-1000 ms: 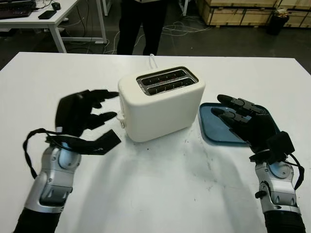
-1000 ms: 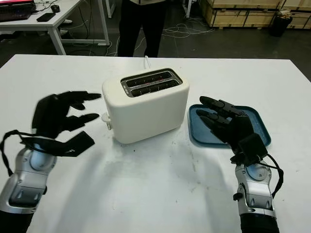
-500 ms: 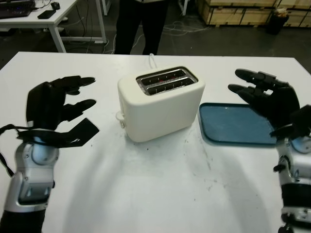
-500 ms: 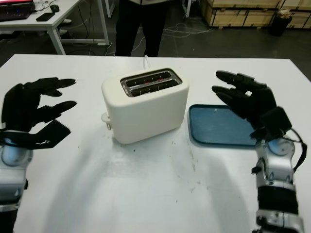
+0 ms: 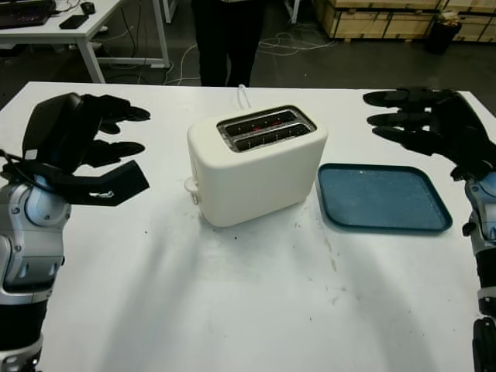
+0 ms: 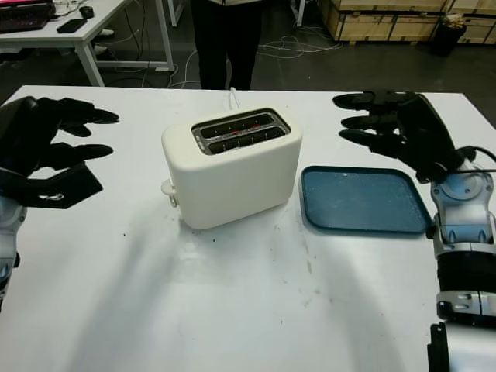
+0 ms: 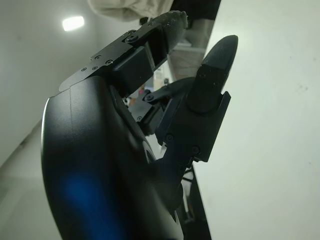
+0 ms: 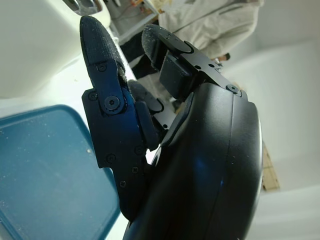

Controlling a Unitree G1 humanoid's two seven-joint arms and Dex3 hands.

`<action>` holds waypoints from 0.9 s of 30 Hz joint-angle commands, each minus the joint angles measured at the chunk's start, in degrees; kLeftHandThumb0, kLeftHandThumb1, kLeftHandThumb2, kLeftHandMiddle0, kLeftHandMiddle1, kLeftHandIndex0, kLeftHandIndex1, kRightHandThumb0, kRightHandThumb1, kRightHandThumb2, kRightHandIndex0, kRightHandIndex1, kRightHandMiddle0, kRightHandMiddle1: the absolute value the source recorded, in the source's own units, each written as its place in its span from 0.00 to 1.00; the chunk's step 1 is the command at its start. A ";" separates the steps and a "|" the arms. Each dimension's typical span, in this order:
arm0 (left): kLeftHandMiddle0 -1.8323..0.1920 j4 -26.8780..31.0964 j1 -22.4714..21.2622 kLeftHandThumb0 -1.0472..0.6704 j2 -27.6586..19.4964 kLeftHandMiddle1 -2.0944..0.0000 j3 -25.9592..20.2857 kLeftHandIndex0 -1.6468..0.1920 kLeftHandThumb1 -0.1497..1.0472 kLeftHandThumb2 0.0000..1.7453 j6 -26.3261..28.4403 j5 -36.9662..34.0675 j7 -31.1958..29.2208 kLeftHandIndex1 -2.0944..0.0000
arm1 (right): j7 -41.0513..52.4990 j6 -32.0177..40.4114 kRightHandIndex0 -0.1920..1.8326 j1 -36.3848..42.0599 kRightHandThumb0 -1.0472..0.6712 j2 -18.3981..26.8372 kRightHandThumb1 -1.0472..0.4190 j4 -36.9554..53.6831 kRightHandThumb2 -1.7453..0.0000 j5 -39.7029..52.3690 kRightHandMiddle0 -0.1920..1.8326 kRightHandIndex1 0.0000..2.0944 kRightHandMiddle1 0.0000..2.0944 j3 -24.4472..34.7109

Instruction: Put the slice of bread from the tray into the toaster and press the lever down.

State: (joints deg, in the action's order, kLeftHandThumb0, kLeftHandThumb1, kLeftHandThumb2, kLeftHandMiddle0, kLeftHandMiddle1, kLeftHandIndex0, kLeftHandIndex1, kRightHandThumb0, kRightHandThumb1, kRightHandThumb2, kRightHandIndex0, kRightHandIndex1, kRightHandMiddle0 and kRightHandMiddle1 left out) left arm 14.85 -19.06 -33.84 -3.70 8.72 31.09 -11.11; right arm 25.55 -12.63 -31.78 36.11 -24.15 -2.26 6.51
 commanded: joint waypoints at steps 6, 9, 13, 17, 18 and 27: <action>0.44 -2.84 -2.36 0.34 2.44 0.69 2.30 0.32 0.72 0.00 0.27 0.29 1.77 0.99 | 0.16 1.41 0.49 -0.83 0.25 -0.06 0.10 0.35 1.00 -1.83 0.43 0.00 0.00 -2.02; 0.45 -3.59 -2.26 0.35 3.60 0.67 2.99 0.32 0.73 0.00 0.33 0.27 2.29 0.99 | 0.31 1.51 0.48 -0.61 0.25 -0.30 0.10 0.27 1.00 -1.57 0.43 0.00 0.00 -2.29; 0.47 -4.49 -1.91 0.36 4.23 0.63 3.60 0.31 0.73 0.00 -0.62 0.77 3.52 0.99 | 0.26 1.41 0.48 -0.63 0.25 -0.13 0.09 0.22 1.00 -1.70 0.43 0.00 0.00 -2.52; 0.49 -5.30 -2.02 0.37 4.39 0.59 3.98 0.31 0.73 0.00 -1.08 0.61 4.10 0.99 | 0.19 0.32 0.48 -1.07 0.24 0.22 0.09 -0.36 1.00 -1.89 0.42 0.00 0.00 -2.63; 0.49 -5.48 -2.04 0.37 4.44 0.59 4.07 0.31 0.73 0.00 -1.14 0.54 4.22 0.98 | 0.17 0.08 0.48 -1.19 0.23 0.30 0.09 -0.52 1.00 -1.97 0.43 0.00 0.00 -2.64; 0.50 -5.94 -2.27 0.36 4.26 0.57 5.11 0.31 0.73 0.00 -0.95 1.12 4.45 0.99 | 0.76 -0.91 0.48 -2.14 0.23 0.81 0.09 -1.87 1.00 -2.05 0.43 0.00 0.00 -2.67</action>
State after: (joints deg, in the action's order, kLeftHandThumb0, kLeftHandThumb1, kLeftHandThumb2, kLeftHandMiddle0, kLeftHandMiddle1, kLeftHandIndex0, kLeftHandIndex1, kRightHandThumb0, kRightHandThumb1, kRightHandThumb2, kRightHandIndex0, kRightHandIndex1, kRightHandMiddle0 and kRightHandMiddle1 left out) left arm 9.39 -20.46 -29.44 0.93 8.20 31.20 -7.35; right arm 25.93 -12.30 -32.52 36.11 -25.43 -4.18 3.99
